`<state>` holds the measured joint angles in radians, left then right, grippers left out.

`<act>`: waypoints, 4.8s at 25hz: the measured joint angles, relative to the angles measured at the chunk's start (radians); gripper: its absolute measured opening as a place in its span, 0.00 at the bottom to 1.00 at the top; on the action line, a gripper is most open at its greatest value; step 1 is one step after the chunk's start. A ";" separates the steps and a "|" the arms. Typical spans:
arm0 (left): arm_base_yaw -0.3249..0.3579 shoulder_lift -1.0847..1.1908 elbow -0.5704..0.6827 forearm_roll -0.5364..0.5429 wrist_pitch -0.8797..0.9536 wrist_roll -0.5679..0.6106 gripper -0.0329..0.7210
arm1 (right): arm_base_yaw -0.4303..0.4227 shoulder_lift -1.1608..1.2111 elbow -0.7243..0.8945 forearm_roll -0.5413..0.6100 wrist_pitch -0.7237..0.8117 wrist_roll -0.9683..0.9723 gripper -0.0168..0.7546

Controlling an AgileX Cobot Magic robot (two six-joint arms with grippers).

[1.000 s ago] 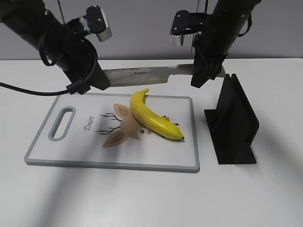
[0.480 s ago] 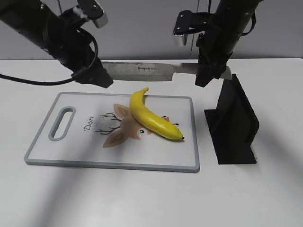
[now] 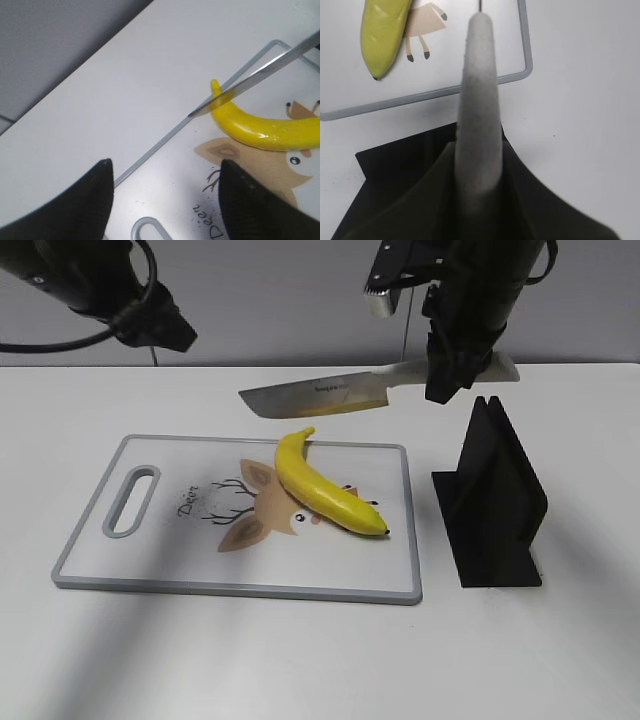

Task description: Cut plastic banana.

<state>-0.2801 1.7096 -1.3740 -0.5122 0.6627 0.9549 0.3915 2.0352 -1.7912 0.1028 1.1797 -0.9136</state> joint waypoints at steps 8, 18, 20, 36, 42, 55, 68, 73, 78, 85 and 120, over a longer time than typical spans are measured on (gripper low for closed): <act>0.070 -0.113 0.000 0.137 0.033 -0.241 0.86 | 0.002 -0.109 0.000 0.008 0.031 0.283 0.25; 0.108 -0.186 0.000 0.420 0.282 -0.676 0.83 | 0.003 -0.220 0.000 0.016 0.041 0.743 0.25; 0.108 -0.197 0.000 0.505 0.361 -0.770 0.83 | 0.003 -0.244 0.000 0.007 0.041 0.816 0.25; 0.109 -0.472 0.054 0.602 0.546 -0.887 0.83 | 0.003 -0.554 0.555 -0.103 -0.219 1.213 0.25; 0.109 -0.662 0.229 0.604 0.541 -0.887 0.83 | 0.003 -0.601 0.697 -0.149 -0.261 1.257 0.25; 0.109 -1.169 0.695 0.586 0.430 -0.888 0.83 | 0.003 -0.602 0.760 -0.145 -0.345 1.296 0.25; 0.109 -1.572 0.805 0.563 0.469 -0.888 0.83 | 0.003 -0.602 0.760 -0.147 -0.346 1.311 0.25; 0.109 -1.675 0.872 0.562 0.448 -0.888 0.83 | 0.003 -0.602 0.760 -0.148 -0.346 1.322 0.25; 0.109 -1.714 0.879 0.562 0.436 -0.888 0.82 | 0.003 -0.602 0.760 -0.148 -0.346 1.329 0.25; 0.109 -1.714 0.879 0.562 0.430 -0.889 0.81 | 0.003 -0.582 0.778 -0.148 -0.344 1.333 0.25; 0.109 -1.714 0.879 0.563 0.429 -0.889 0.80 | 0.003 -0.527 0.854 -0.084 -0.389 1.314 0.61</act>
<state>-0.1712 -0.0047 -0.4945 0.0511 1.0913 0.0655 0.3945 1.5078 -0.9374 0.0184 0.7905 0.4003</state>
